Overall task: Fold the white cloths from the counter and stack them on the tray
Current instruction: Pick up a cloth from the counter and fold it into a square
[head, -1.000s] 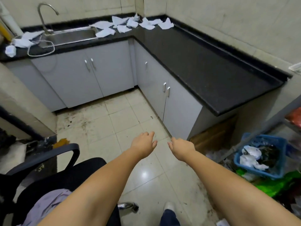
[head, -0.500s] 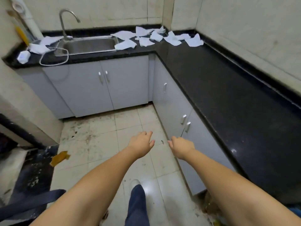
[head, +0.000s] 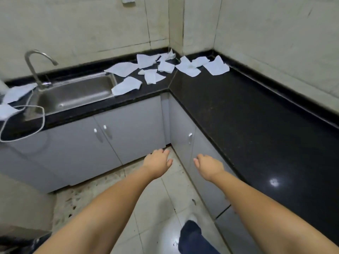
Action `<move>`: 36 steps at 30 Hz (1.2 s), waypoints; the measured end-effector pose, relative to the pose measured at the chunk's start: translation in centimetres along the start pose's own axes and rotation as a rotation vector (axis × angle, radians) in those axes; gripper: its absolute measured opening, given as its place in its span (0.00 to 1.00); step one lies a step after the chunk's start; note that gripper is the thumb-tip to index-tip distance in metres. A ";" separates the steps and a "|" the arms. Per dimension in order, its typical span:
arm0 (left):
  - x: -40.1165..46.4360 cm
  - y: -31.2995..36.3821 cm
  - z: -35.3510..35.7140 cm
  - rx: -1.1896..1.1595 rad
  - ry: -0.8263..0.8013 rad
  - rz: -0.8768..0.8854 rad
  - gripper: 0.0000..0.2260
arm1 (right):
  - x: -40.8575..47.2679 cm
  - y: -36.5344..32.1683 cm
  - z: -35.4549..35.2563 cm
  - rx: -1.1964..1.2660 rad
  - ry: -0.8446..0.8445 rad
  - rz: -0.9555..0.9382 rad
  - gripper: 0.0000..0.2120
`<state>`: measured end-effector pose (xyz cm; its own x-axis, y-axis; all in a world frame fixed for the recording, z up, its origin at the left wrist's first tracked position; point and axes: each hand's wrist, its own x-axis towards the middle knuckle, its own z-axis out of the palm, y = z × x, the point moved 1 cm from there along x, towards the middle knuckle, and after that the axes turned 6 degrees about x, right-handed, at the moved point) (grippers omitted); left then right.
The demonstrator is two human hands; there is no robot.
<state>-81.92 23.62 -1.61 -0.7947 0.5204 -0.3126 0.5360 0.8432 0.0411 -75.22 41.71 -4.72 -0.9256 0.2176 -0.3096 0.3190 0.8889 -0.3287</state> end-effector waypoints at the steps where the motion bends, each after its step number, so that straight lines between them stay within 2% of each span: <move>1: 2.4 -0.2 -0.6 0.005 0.006 0.016 0.20 | 2.2 0.2 -0.8 -0.001 0.015 0.002 0.21; 10: 24.2 0.7 -8.2 0.003 0.042 0.107 0.21 | 21.7 3.6 -10.8 0.057 0.088 0.080 0.20; 18: 39.3 3.4 -13.1 0.000 -0.002 0.216 0.21 | 32.8 8.1 -16.3 0.103 0.121 0.177 0.20; 32: 70.6 5.0 -18.9 0.055 0.011 0.621 0.18 | 57.0 13.4 -23.4 0.201 0.257 0.436 0.16; 36: 77.9 5.8 -19.6 0.145 0.078 0.787 0.18 | 61.9 14.6 -24.9 0.203 0.354 0.492 0.17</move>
<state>-146.26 71.69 -7.12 -0.1834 0.9673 -0.1754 0.9746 0.2023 0.0962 -132.90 78.21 -6.50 -0.6612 0.7317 -0.1655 0.7240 0.5647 -0.3960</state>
